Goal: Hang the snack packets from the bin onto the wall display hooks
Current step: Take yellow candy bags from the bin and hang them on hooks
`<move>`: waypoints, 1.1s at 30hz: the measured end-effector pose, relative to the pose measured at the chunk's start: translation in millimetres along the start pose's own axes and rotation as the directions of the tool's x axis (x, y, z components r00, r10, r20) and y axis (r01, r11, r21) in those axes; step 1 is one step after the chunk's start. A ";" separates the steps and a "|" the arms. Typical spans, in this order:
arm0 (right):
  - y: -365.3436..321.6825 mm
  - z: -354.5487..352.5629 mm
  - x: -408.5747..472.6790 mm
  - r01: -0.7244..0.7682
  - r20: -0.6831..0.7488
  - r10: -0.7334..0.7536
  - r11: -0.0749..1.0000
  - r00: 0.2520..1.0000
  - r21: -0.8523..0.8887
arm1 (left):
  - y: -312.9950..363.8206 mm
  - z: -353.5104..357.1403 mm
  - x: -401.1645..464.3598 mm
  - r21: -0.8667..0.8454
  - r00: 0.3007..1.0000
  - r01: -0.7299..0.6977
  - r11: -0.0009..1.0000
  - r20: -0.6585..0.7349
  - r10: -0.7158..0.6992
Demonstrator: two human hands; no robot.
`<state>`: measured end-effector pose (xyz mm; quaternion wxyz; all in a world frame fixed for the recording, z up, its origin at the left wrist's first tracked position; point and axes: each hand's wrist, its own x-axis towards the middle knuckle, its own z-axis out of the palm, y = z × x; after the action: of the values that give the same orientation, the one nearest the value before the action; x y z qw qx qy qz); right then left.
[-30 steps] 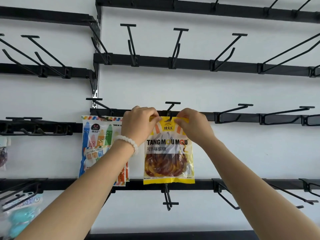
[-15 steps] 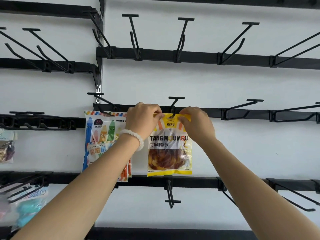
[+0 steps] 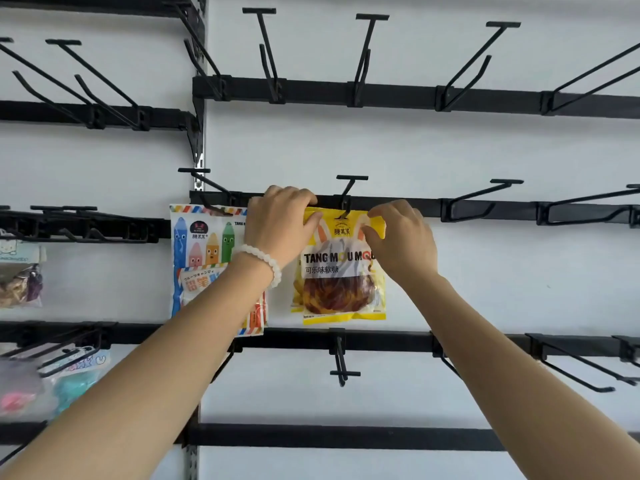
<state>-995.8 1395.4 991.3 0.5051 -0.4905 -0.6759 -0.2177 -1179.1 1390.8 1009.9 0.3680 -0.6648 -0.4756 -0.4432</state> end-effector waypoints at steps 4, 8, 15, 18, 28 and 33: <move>-2.2 -9.2 -33.3 0.079 -0.007 -0.080 0.993 0.997 -0.088 | 5.0 -21.8 -37.7 0.092 0.999 -0.053 0.994 -0.006 0.053; -12.8 -13.6 -81.9 0.146 0.000 -0.148 0.973 0.989 -0.180 | 22.4 -37.4 -91.6 0.055 0.993 -0.053 0.997 0.112 0.047; -23.5 -33.4 -181.2 0.154 0.076 -0.140 0.962 0.987 -0.224 | 59.7 -51.0 -191.6 -0.030 0.962 -0.077 0.997 0.259 0.082; -18.3 -43.0 -228.3 0.129 0.119 -0.103 0.961 0.988 -0.243 | 75.1 -56.4 -231.6 -0.041 0.949 -0.071 0.997 0.304 0.080; 16.1 -81.9 -404.7 0.073 0.467 0.073 0.955 0.881 -0.287 | 143.3 -79.4 -380.4 -0.043 0.843 0.076 0.996 0.536 -0.041; 43.5 -95.1 -477.9 0.098 0.612 0.058 0.971 0.789 -0.219 | 187.5 -82.7 -459.2 -0.024 0.753 0.146 0.989 0.651 -0.095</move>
<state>-908.6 1127.0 591.7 0.1931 -0.5844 -0.7771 -0.1315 -1090.2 1123.0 593.6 0.1270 -0.7579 -0.5987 -0.2259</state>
